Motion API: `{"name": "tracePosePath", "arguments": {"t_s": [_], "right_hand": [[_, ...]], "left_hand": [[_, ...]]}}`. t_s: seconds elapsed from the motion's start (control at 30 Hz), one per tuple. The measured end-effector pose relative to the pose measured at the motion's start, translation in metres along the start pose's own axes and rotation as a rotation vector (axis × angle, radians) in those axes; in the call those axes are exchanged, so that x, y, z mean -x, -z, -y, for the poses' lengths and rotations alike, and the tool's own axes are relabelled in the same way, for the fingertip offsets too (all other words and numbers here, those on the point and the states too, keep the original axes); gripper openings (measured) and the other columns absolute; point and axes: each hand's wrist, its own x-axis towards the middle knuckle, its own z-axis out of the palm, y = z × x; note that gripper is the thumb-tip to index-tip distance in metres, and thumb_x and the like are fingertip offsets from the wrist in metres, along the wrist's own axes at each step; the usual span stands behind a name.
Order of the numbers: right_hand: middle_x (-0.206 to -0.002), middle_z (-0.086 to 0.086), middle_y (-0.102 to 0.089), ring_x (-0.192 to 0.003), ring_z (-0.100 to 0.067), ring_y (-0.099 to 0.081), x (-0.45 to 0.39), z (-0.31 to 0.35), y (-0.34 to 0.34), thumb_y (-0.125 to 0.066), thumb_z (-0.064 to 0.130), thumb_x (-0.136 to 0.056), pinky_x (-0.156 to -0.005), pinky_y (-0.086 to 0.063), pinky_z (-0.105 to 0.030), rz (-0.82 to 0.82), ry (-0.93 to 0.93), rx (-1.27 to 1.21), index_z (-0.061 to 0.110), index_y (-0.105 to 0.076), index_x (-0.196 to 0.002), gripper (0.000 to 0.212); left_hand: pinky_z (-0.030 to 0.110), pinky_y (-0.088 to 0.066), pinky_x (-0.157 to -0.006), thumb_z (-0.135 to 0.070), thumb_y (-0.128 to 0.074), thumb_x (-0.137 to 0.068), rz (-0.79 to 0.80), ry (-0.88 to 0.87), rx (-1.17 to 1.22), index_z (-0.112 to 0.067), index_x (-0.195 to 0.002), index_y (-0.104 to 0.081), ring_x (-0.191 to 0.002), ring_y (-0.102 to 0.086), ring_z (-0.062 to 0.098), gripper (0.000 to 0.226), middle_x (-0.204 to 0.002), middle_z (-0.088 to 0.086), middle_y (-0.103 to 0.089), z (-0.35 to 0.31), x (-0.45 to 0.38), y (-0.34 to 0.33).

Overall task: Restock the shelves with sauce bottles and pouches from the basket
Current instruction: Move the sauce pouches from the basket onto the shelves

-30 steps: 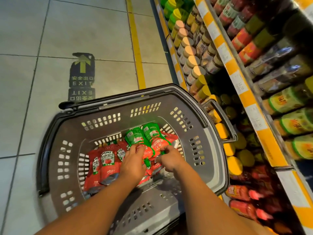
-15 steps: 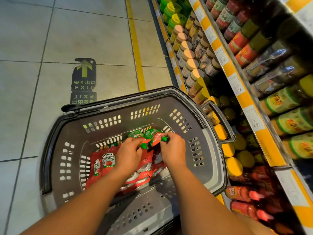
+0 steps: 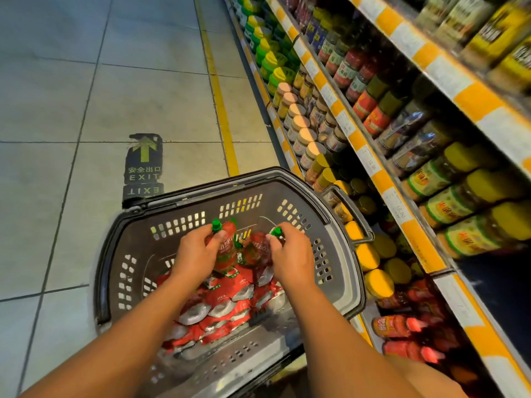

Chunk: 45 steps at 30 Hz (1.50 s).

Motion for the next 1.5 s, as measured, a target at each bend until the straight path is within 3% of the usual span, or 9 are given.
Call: {"name": "tracePosePath", "arguments": {"t_s": [0.1,0.27,0.37,0.47,0.73,1.0,1.2,1.4,1.5], "right_hand": [[-0.071,0.006,-0.057,-0.062,-0.015,-0.054,0.01,-0.001,0.015,-0.061,0.038,-0.101,-0.05,-0.034,-0.034,-0.03,-0.055,-0.065,0.026,-0.049,-0.081,0.027],[-0.084,0.008,-0.061,-0.077,-0.015,-0.058,0.026,-0.009,0.051,-0.062,0.042,-0.101,-0.064,-0.047,-0.036,-0.145,-0.153,-0.209,0.023,-0.062,-0.099,0.019],[-0.078,0.003,-0.06,-0.071,-0.014,-0.056,0.036,-0.018,0.077,-0.064,0.036,-0.1,-0.061,-0.048,-0.036,-0.231,-0.154,-0.318,0.02,-0.058,-0.085,0.023],[-0.067,0.006,-0.049,-0.06,-0.002,-0.046,0.05,-0.025,0.103,-0.066,0.031,-0.1,-0.051,-0.037,-0.016,-0.347,-0.169,-0.414,0.022,-0.049,-0.073,0.033],[-0.063,0.005,-0.054,-0.056,-0.003,-0.051,0.09,-0.035,0.164,-0.071,0.029,-0.097,-0.048,-0.038,-0.015,-0.571,-0.198,-0.591,0.013,-0.057,-0.073,0.032],[-0.07,0.005,-0.066,-0.062,-0.001,-0.059,0.151,-0.083,0.248,-0.073,0.033,-0.094,-0.048,-0.042,-0.016,-0.806,-0.195,-0.614,0.019,-0.063,-0.074,0.027],[-0.067,0.008,-0.069,-0.063,-0.003,-0.065,0.207,-0.134,0.315,-0.075,0.03,-0.093,-0.05,-0.047,-0.018,-0.983,-0.209,-0.638,0.019,-0.068,-0.077,0.02],[-0.062,-0.005,-0.062,-0.052,-0.004,-0.051,0.267,-0.179,0.356,-0.074,0.031,-0.094,-0.046,-0.037,-0.015,-1.112,-0.236,-0.635,0.015,-0.06,-0.07,0.032],[-0.069,-0.007,-0.067,-0.055,-0.005,-0.056,0.292,-0.197,0.369,-0.074,0.032,-0.095,-0.047,-0.04,-0.015,-1.167,-0.264,-0.64,0.016,-0.064,-0.074,0.028]], "left_hand": [[0.033,-0.052,-0.058,-0.041,-0.061,-0.102,-0.014,0.012,0.061,-0.026,-0.087,-0.068,-0.074,-0.068,0.012,0.023,-0.078,-0.005,-0.071,-0.013,0.003,0.011],[0.03,-0.052,-0.062,-0.038,-0.063,-0.102,0.033,-0.063,0.129,-0.03,-0.101,-0.073,-0.076,-0.07,0.002,0.013,-0.082,-0.01,-0.075,-0.049,0.013,0.013],[0.024,-0.05,-0.06,-0.041,-0.063,-0.101,0.054,-0.095,0.142,-0.033,-0.101,-0.073,-0.076,-0.07,-0.003,0.012,-0.084,-0.018,-0.076,-0.072,0.023,0.011],[0.026,-0.05,-0.06,-0.042,-0.062,-0.102,0.072,-0.139,0.156,-0.033,-0.094,-0.072,-0.076,-0.07,-0.005,0.016,-0.086,-0.024,-0.075,-0.096,0.036,0.01],[0.036,-0.056,-0.078,-0.043,-0.067,-0.099,0.055,-0.192,0.269,-0.027,-0.112,-0.072,-0.09,-0.07,0.011,0.022,-0.096,-0.014,-0.073,-0.154,0.064,0.003],[0.036,-0.054,-0.07,-0.039,-0.068,-0.098,0.154,-0.326,0.266,-0.022,-0.085,-0.067,-0.08,-0.068,0.014,0.022,-0.082,-0.011,-0.072,-0.223,0.117,-0.03],[0.039,-0.051,-0.094,-0.051,-0.067,-0.096,0.217,-0.465,0.221,-0.013,-0.143,-0.059,-0.12,-0.06,0.017,0.062,-0.136,-0.002,-0.064,-0.267,0.15,-0.065],[0.027,-0.055,-0.074,-0.039,-0.067,-0.1,0.42,-0.511,0.355,-0.037,-0.112,-0.075,-0.093,-0.071,0.005,0.015,-0.097,-0.015,-0.074,-0.305,0.205,-0.114],[0.045,-0.059,-0.092,-0.044,-0.064,-0.101,0.501,-0.528,0.349,-0.013,-0.124,-0.067,-0.115,-0.067,0.023,0.039,-0.121,0.007,-0.071,-0.323,0.228,-0.142]]}}
